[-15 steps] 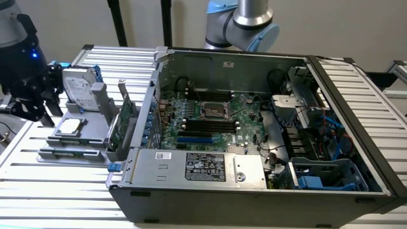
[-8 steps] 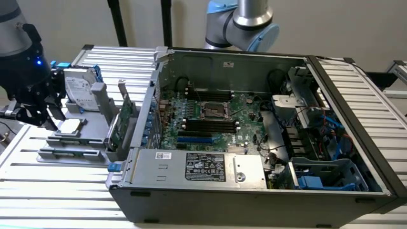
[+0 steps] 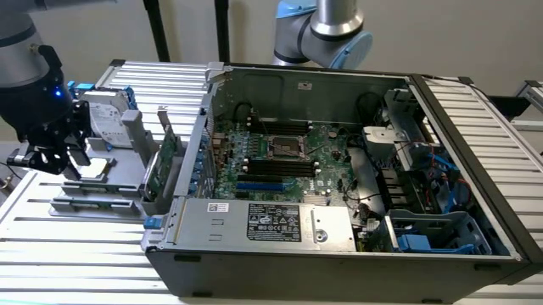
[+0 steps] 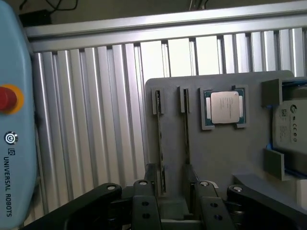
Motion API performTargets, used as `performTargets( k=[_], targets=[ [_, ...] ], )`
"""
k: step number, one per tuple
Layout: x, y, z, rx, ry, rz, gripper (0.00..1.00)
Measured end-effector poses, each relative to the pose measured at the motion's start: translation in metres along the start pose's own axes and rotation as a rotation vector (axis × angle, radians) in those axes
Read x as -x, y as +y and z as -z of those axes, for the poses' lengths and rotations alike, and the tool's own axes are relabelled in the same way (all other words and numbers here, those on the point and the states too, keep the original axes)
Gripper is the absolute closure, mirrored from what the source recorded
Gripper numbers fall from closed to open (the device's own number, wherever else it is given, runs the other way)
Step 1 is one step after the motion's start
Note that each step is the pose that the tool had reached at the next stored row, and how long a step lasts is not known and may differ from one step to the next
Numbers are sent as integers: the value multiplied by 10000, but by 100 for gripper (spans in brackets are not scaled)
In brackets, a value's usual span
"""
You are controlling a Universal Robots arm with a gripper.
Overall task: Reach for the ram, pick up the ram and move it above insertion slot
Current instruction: 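Pick up the ram and move it above insertion slot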
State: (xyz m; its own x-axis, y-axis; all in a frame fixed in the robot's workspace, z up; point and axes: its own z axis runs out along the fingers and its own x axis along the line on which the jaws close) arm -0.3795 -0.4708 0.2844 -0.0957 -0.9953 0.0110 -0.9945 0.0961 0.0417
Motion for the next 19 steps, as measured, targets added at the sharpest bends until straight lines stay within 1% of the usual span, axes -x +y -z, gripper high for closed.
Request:
performTargets(
  k=[19],
  targets=[
    [3,-4,-346,-1,9,206,64]
  ],
)
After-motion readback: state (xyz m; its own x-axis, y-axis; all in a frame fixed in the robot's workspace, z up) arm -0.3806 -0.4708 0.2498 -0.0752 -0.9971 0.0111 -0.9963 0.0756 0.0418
